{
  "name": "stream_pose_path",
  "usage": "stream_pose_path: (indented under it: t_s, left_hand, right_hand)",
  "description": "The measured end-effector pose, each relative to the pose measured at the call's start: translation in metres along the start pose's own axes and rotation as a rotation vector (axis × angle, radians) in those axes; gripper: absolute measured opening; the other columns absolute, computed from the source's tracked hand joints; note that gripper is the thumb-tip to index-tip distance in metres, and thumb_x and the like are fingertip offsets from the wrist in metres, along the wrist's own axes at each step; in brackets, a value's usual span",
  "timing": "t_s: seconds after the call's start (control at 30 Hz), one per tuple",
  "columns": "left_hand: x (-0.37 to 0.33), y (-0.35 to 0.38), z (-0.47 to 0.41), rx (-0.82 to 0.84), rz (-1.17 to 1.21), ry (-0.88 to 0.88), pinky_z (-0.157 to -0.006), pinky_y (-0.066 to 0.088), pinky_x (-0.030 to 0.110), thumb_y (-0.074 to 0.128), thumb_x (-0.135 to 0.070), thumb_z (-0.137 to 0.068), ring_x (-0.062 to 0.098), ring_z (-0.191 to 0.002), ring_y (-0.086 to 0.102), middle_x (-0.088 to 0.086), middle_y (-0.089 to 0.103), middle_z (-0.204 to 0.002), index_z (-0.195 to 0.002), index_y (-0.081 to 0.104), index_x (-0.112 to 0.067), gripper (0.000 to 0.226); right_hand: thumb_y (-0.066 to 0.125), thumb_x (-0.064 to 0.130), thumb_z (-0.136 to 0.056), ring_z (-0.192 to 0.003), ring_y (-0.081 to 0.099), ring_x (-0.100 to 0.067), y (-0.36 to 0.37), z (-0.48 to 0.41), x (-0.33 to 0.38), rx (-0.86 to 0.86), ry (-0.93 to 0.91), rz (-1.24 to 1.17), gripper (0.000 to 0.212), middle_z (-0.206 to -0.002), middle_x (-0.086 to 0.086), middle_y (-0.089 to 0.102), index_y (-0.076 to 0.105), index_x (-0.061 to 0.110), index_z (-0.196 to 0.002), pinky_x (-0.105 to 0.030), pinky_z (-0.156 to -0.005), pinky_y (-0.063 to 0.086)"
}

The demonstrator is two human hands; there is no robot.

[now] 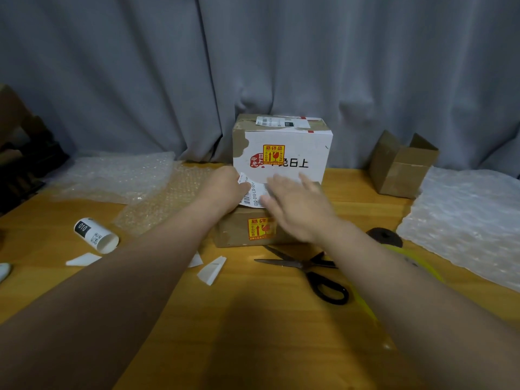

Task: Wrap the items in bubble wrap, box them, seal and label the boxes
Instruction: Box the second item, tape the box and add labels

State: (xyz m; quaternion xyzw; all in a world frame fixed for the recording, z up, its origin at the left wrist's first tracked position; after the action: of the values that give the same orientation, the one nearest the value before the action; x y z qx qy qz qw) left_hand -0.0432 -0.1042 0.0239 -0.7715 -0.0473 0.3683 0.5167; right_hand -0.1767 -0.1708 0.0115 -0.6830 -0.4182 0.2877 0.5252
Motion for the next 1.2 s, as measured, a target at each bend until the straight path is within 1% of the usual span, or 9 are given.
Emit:
stream_pose_path:
  t_s: [0.1, 0.27, 0.37, 0.5, 0.63, 0.8, 0.97, 1.13, 1.2]
  left_hand:
    - [0.000, -0.001, -0.002, 0.008, 0.000, -0.012, -0.054, 0.035, 0.026, 0.055, -0.026, -0.093, 0.020, -0.083, 0.057, 0.007, 0.066, -0.106, -0.090, 0.056, -0.014, 0.013]
    - [0.004, 0.001, -0.005, 0.031, 0.020, -0.044, -0.064, 0.043, 0.028, 0.057, -0.027, -0.092, 0.023, -0.091, 0.062, 0.009, 0.066, -0.106, -0.093, 0.059, -0.009, 0.018]
    - [0.004, 0.002, -0.005, 0.028, 0.014, -0.036, -0.065, 0.047, 0.030, 0.056, -0.027, -0.092, 0.023, -0.091, 0.062, 0.008, 0.066, -0.106, -0.087, 0.054, -0.015, 0.014]
    - [0.004, 0.001, -0.005, 0.029, 0.004, -0.043, -0.057, 0.041, 0.026, 0.056, -0.026, -0.093, 0.021, -0.086, 0.060, 0.006, 0.066, -0.104, -0.101, 0.060, -0.006, 0.023]
    - [0.004, 0.000, -0.005, 0.043, -0.020, -0.038, -0.063, 0.044, 0.030, 0.057, -0.029, -0.092, 0.025, -0.090, 0.062, 0.009, 0.066, -0.102, -0.090, 0.059, -0.007, 0.022]
    - [0.005, -0.003, -0.005, 0.058, 0.045, -0.051, -0.052, 0.039, 0.024, 0.059, -0.028, -0.092, 0.023, -0.086, 0.061, 0.009, 0.067, -0.100, -0.096, 0.061, -0.001, 0.028]
    - [0.004, -0.005, -0.004, 0.094, 0.063, -0.047, -0.054, 0.039, 0.021, 0.058, -0.028, -0.092, 0.022, -0.091, 0.062, 0.009, 0.066, -0.108, -0.108, 0.061, 0.000, 0.032]
    - [0.011, -0.014, -0.001, 0.070, -0.009, -0.054, -0.052, 0.040, 0.023, 0.060, -0.031, -0.091, 0.020, -0.080, 0.060, 0.007, 0.066, -0.094, -0.099, 0.064, -0.005, 0.028]
    - [0.023, -0.019, 0.003, 0.055, -0.004, -0.078, -0.060, 0.046, 0.029, 0.061, -0.035, -0.089, 0.018, -0.072, 0.057, 0.007, 0.065, -0.089, -0.087, 0.062, -0.008, 0.027]
  right_hand:
    - [0.012, 0.074, -0.087, -0.148, 0.003, -0.014, 0.012, 0.008, -0.005, 0.195, 0.023, 0.083, 0.091, -0.161, -0.004, 0.007, 0.006, 0.013, -0.154, -0.039, -0.120, -0.007]
    - [0.018, 0.083, -0.079, -0.148, 0.003, -0.017, 0.007, 0.015, -0.028, 0.247, 0.093, 0.179, 0.104, -0.161, -0.006, 0.006, 0.003, 0.012, -0.154, -0.044, -0.118, -0.013]
    - [0.022, 0.087, -0.075, -0.148, 0.007, -0.021, 0.008, 0.008, -0.023, 0.222, 0.111, 0.252, 0.110, -0.160, -0.007, 0.015, 0.010, 0.010, -0.153, -0.051, -0.116, -0.014]
    - [0.033, 0.085, -0.076, -0.148, 0.005, -0.023, 0.006, -0.001, -0.006, 0.254, 0.048, 0.275, 0.110, -0.160, -0.008, 0.013, 0.009, 0.010, -0.153, -0.049, -0.117, -0.010]
    - [0.042, 0.078, -0.080, -0.148, 0.002, -0.019, 0.007, 0.003, -0.005, 0.271, 0.049, 0.090, 0.106, -0.162, -0.004, 0.003, 0.002, 0.014, -0.154, -0.038, -0.118, -0.001]
    - [0.035, 0.085, -0.075, -0.148, 0.001, -0.019, 0.007, 0.006, -0.025, 0.283, 0.139, 0.218, 0.113, -0.161, -0.007, 0.005, 0.002, 0.010, -0.153, -0.046, -0.117, -0.013]
    - [0.038, 0.081, -0.078, -0.148, -0.003, -0.022, 0.008, 0.001, 0.002, 0.280, 0.082, 0.250, 0.111, -0.161, -0.009, 0.003, 0.001, 0.009, -0.153, -0.047, -0.118, -0.012]
    - [0.047, 0.075, -0.080, -0.148, -0.001, -0.019, 0.010, 0.001, 0.013, 0.281, 0.068, 0.099, 0.110, -0.161, -0.007, -0.002, -0.003, 0.010, -0.153, -0.039, -0.119, -0.003]
    - [0.048, 0.075, -0.079, -0.148, -0.001, -0.019, 0.010, 0.002, 0.014, 0.271, 0.066, 0.086, 0.110, -0.161, -0.008, -0.002, -0.003, 0.010, -0.153, -0.037, -0.119, -0.002]
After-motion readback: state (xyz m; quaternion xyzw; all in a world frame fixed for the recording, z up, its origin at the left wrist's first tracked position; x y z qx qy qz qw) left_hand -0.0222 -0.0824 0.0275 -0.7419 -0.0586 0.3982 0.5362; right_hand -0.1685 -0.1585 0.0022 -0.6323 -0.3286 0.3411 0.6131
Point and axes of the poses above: each hand's wrist, its own z-axis away from the middle knuckle, its own y-axis out of the palm, x = y × z, the point moved 4 cm from there along -z, towards the middle knuckle
